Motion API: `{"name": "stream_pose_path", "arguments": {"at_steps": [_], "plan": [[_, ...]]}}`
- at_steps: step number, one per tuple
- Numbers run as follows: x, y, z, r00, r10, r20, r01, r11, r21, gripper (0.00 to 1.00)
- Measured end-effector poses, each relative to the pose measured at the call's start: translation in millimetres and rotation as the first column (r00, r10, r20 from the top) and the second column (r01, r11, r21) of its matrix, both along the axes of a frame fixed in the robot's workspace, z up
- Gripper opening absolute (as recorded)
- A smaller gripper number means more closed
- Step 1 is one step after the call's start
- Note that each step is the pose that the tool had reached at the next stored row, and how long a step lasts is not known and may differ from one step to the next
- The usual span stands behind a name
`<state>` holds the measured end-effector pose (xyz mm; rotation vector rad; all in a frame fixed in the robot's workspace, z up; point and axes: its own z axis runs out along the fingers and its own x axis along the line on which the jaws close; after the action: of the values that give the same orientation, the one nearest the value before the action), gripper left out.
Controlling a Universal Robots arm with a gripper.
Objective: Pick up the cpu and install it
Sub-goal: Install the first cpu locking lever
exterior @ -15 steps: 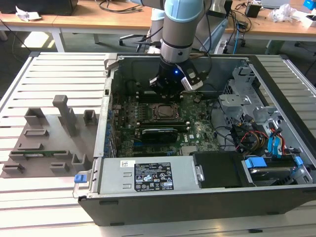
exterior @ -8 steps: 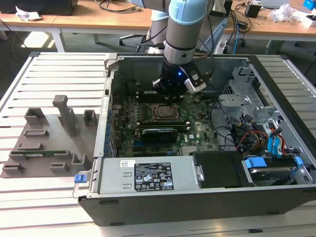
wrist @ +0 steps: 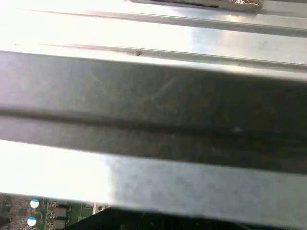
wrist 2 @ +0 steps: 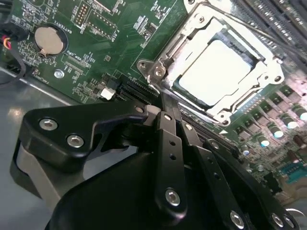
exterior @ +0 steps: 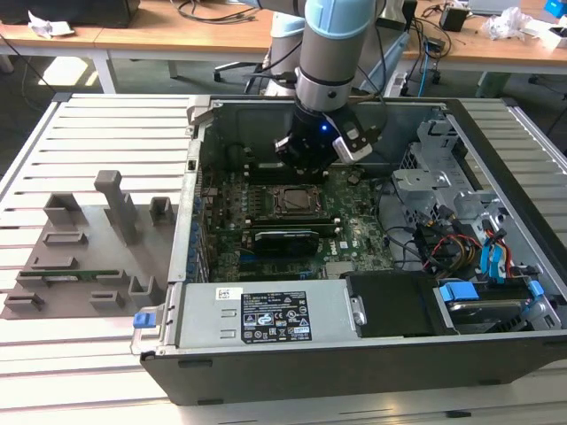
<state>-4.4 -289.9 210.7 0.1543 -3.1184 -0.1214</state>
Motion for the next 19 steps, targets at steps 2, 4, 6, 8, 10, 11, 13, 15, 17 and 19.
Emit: {"name": "stream_pose_path", "arguments": {"at_steps": [2, 4, 6, 8, 10, 11, 13, 15, 17, 19], "plan": [[0.0, -0.1, 1.8, 1.0, 0.0, -0.0001, 0.0, 0.9996, -0.0269, 0.11], [0.0, -1.4, 2.2, 1.0, 0.0, 0.0001, 0.0, 0.9977, -0.0684, 0.11], [0.1, -3.0, 2.2, 1.0, 0.0, -0.0001, 0.0, 0.9962, -0.0874, 0.11], [-0.1, -4.5, 2.3, 1.0, 0.0, -0.0002, 0.0, 0.9952, -0.0974, 0.11], [0.0, -5.6, 2.2, 1.0, 0.0, -0.0002, 0.0, 0.9949, -0.1009, 0.11], [0.0, -5.9, 2.2, 1.0, 0.0, -0.0001, 0.0, 0.9949, -0.1012, 0.11], [0.0, -6.2, 2.2, 1.0, 0.0, 0.0, 0.0, 0.9949, -0.1012, 0.11], [0.0, -6.4, 2.9, 1.0, 0.0, -0.0001, 0.0, 0.9948, -0.1017, 0.11], [0.0, -6.4, 3.4, 1.0, 0.0, -0.0001, 0.0, 0.9948, -0.1019, 0.11], [0.0, -6.4, 4.2, 1.0, 0.0, -0.0001, 0.0, 0.9948, -0.1023, 0.11]]}}
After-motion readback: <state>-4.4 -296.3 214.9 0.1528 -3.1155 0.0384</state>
